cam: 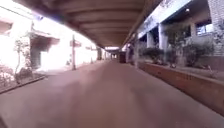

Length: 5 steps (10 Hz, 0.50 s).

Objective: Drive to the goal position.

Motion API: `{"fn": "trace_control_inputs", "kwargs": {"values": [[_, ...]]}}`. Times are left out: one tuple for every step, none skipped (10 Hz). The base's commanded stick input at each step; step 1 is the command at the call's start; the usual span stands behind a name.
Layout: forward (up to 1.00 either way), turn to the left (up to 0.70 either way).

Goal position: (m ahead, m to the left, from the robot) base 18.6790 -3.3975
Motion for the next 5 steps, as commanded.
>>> {"fn": "trace_control_inputs", "kwargs": {"values": [[0.85,0.0],[0.85,0.0],[0.85,0.0],[0.85,0.0],[0.85,0.0]]}}
